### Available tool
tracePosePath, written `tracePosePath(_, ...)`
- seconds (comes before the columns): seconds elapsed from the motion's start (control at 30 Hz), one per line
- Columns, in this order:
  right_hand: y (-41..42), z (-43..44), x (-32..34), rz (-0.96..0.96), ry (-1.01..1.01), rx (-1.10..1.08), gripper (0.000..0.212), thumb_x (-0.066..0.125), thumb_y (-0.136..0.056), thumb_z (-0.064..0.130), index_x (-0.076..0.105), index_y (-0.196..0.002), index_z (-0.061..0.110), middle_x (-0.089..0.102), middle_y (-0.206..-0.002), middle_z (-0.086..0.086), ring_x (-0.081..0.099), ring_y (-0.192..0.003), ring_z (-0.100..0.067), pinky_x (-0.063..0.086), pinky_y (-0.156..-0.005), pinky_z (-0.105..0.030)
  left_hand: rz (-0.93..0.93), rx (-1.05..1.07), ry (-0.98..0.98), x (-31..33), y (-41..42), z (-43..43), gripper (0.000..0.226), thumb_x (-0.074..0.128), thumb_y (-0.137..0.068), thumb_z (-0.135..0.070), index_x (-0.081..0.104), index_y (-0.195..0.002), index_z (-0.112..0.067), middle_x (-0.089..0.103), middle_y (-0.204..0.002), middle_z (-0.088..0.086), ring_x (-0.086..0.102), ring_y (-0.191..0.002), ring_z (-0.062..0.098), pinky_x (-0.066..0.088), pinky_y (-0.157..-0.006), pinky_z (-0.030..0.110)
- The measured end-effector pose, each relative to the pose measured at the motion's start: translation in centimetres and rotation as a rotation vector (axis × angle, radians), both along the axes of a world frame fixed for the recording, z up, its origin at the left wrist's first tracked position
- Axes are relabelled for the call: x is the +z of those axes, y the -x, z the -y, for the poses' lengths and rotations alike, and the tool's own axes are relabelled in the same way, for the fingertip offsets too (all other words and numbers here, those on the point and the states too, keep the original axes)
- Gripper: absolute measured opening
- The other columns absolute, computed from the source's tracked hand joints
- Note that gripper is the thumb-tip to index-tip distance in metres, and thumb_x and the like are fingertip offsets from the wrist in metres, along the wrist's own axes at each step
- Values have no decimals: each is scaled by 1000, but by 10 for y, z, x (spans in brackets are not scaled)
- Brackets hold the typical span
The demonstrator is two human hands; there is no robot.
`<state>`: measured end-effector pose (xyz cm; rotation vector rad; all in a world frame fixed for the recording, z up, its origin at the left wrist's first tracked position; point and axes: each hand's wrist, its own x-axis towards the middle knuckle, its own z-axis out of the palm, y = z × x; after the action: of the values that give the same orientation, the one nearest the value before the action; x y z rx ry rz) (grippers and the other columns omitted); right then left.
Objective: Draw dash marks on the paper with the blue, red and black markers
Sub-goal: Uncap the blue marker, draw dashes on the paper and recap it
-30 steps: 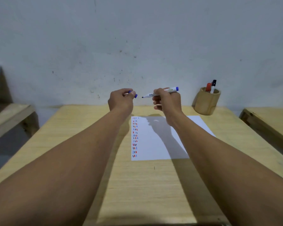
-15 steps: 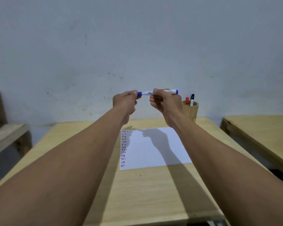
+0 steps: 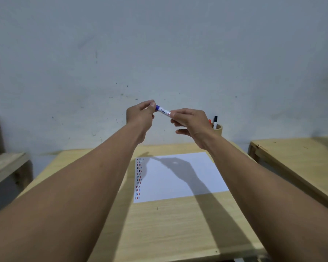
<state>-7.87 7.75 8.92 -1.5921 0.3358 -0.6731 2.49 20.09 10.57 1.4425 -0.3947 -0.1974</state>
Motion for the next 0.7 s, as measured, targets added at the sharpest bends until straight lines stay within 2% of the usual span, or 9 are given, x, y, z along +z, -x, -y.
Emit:
tracePosePath(0.1, 2, 3, -1, -30, 121, -14, 13, 73, -94, 23, 79, -101, 15, 73, -85, -2, 65, -75, -9, 58, -67, -25, 105, 13, -12, 4, -2, 4, 12, 65, -96, -28, 73, -105, -29, 75, -88, -10, 60, -84, 12, 51, -80, 30)
tracePosePath(0.23, 3, 5, -6, -10, 135, -46, 13, 69, -97, 22, 79, -101, 15, 71, -83, -2, 62, -76, -12, 55, -68, -24, 182, 2, -52, 4, -4, 10, 19, 65, -96, -28, 75, -111, -26, 75, -91, -9, 60, -90, 14, 48, -78, 28)
tracePosePath(0.37, 5, 9, -9, -8, 171, -46, 13, 68, -98, 22, 78, -102, 15, 71, -83, -1, 61, -76, -12, 52, -68, -24, 233, 0, -82, 0, -8, 15, 19, 64, -96, -25, 76, -111, -23, 76, -95, -9, 65, -106, 18, 54, -95, 34)
tracePosePath(0.47, 7, 12, -10, -25, 204, -39, 12, 68, -98, 23, 77, -104, 17, 71, -85, -2, 62, -77, -12, 51, -69, -25, 248, -16, -96, -2, -9, 19, 19, 64, -97, -24, 76, -111, -24, 75, -96, -10, 66, -109, 18, 53, -98, 36)
tracePosePath(0.6, 8, 19, -9, -80, 243, 0, 12, 65, -99, 20, 73, -108, 19, 72, -86, -5, 63, -80, -16, 48, -73, -31, 258, -33, -113, 0, -3, 27, 19, 64, -96, -27, 74, -112, -29, 75, -102, -3, 67, -104, 22, 53, -85, 29)
tracePosePath(0.7, 12, 30, -7, -117, 281, -21, 16, 65, -99, 22, 73, -111, 17, 75, -92, -6, 65, -89, -18, 46, -70, -27, 294, -35, -123, 5, 4, 40, 22, 66, -94, -27, 73, -115, -28, 75, -98, -3, 70, -99, 22, 53, -77, 28)
